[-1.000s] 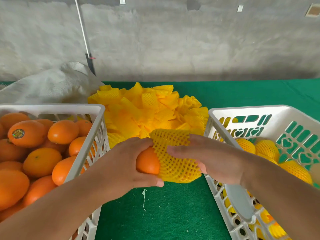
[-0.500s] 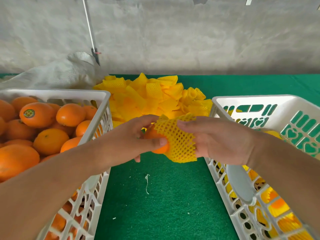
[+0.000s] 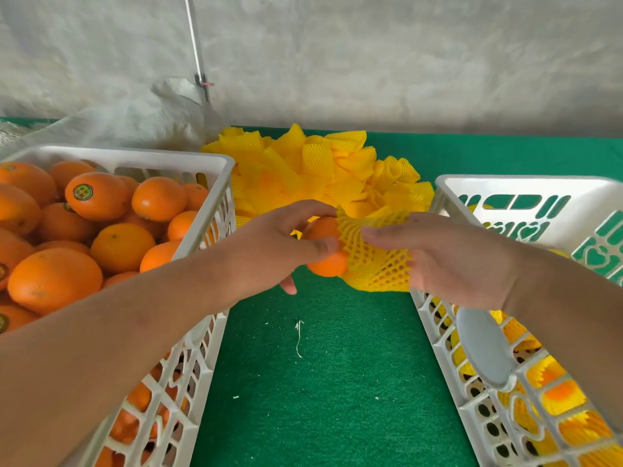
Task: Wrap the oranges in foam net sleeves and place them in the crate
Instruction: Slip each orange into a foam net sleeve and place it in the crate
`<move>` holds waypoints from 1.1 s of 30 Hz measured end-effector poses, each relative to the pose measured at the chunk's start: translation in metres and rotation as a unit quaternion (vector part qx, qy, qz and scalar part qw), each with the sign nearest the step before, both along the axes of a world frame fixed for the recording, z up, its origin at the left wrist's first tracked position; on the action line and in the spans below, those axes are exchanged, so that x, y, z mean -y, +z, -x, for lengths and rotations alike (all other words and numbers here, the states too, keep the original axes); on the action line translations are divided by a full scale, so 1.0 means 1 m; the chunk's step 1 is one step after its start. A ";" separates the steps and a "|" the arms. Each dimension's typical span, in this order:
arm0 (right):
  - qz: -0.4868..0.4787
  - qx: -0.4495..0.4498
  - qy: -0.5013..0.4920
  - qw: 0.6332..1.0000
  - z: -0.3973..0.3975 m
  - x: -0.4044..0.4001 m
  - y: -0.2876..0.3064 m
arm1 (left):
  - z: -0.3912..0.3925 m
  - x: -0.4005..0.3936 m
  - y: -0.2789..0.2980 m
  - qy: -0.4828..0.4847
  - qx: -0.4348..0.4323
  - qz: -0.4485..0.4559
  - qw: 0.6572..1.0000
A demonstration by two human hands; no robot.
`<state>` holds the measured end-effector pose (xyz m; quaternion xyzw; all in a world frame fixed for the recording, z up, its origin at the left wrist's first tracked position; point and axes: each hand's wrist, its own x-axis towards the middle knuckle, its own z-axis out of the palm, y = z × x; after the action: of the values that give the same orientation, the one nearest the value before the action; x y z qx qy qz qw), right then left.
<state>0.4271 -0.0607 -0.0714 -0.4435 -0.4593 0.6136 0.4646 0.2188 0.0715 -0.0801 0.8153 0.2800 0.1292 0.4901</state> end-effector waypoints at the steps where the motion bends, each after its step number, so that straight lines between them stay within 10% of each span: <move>1: 0.006 0.006 -0.001 1.000 0.000 0.000 -0.001 | 0.000 0.000 0.000 0.001 -0.006 0.000 1.000; 19: 0.033 0.167 0.015 0.985 0.006 0.001 -0.004 | -0.001 0.004 0.005 0.064 -0.010 0.093 0.994; 33: -0.047 -0.044 -0.007 0.998 0.000 -0.003 0.002 | 0.000 0.006 0.009 0.017 0.062 0.178 0.982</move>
<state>0.4272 -0.0580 -0.0691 -0.3967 -0.4637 0.6072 0.5089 0.2187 0.0658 -0.0710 0.7003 0.2812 0.1358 0.6419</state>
